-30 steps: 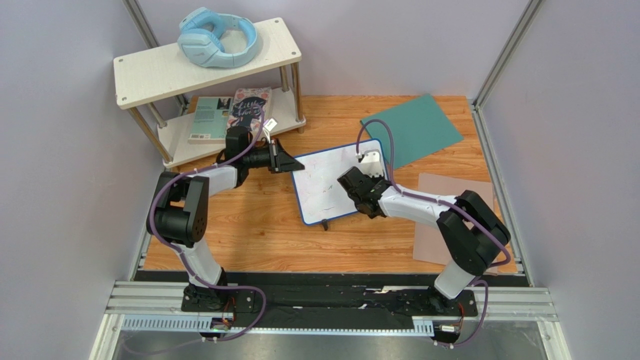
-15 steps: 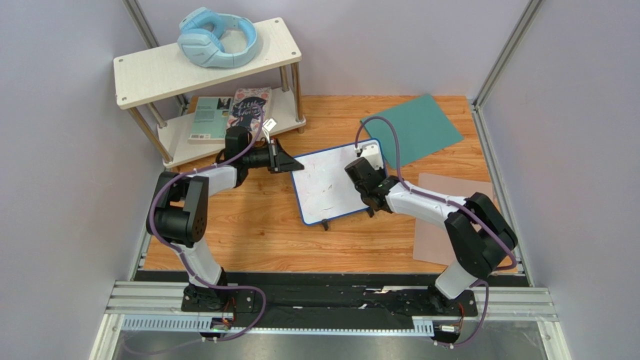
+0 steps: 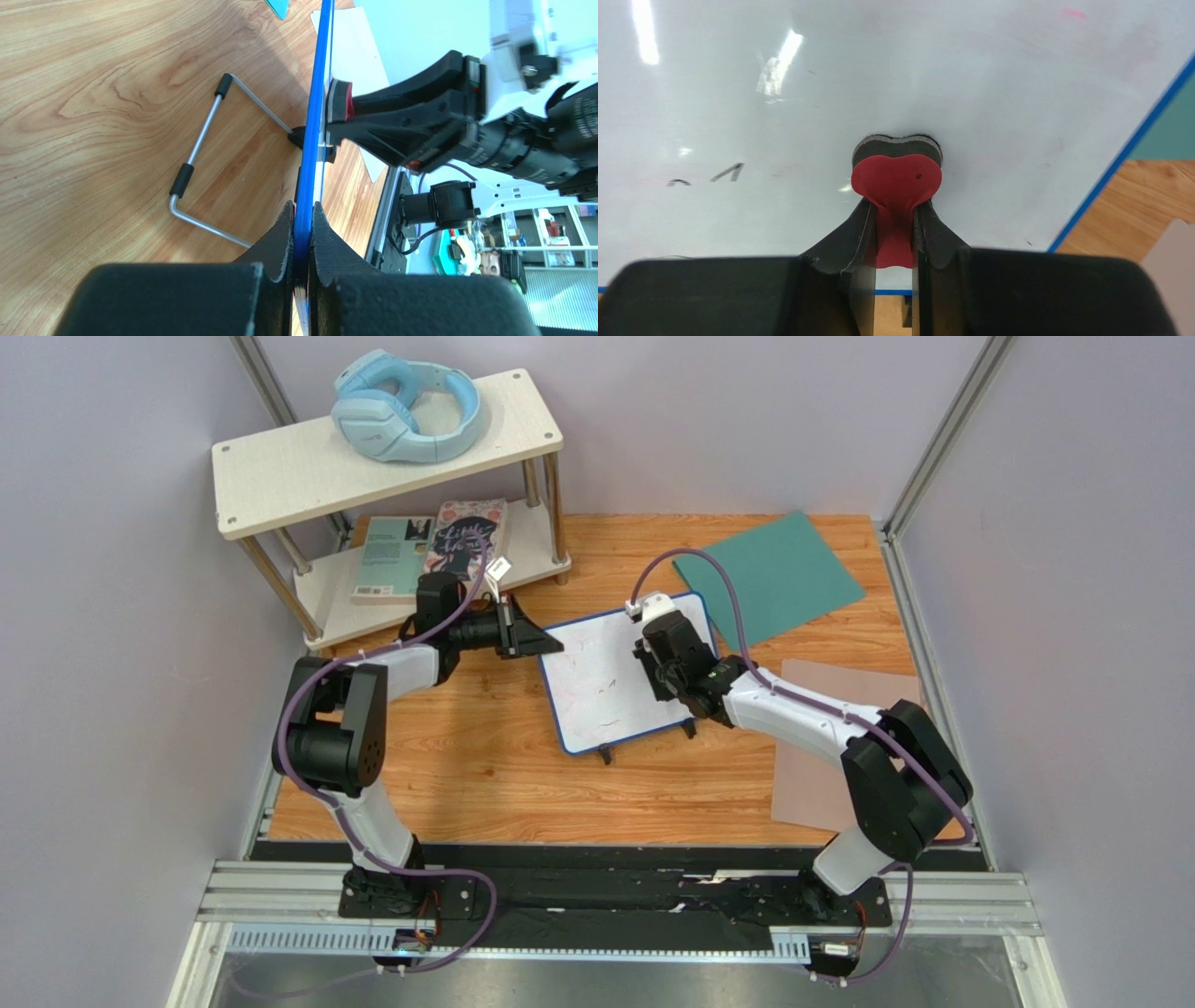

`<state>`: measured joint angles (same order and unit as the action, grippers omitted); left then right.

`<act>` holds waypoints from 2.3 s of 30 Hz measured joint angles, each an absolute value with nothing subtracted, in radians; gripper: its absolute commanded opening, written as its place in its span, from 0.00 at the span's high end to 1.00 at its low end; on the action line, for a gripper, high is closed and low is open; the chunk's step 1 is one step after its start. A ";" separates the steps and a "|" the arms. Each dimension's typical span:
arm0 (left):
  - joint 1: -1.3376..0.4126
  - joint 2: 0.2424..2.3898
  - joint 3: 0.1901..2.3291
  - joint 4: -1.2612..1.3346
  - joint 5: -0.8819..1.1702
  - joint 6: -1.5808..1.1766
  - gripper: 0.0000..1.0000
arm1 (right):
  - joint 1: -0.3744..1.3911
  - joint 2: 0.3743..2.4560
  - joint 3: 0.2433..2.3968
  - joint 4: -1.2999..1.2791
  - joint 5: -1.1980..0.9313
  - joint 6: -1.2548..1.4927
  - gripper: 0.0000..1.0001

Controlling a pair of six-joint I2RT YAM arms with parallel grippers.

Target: Erase the whiteboard

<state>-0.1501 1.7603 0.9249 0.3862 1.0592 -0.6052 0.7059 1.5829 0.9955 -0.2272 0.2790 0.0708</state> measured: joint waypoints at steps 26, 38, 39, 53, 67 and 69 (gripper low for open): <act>-0.145 1.764 0.925 0.394 1.056 -0.574 1.00 | 0.929 1.796 1.293 -0.274 0.224 0.108 1.00; -0.151 1.764 0.923 0.385 1.061 -0.568 1.00 | 0.973 1.742 1.151 -0.141 0.308 0.088 1.00; -0.151 1.764 0.923 0.385 1.062 -0.567 1.00 | 0.974 1.734 1.134 -0.132 0.308 0.089 1.00; -0.159 1.764 0.923 0.404 1.062 -0.553 1.00 | 0.995 1.668 0.976 -0.098 0.395 0.184 1.00; -0.166 1.764 0.923 0.408 1.058 -0.562 1.00 | 0.957 1.645 0.939 -0.240 0.715 0.294 1.00; -0.166 1.764 0.923 0.408 1.058 -0.569 1.00 | 0.939 1.640 0.931 -0.245 0.731 0.289 1.00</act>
<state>-0.1661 1.7641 0.9234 0.4076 1.0576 -0.5686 0.9390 1.6398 0.9310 -0.2447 0.7315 0.2893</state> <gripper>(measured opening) 0.033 0.190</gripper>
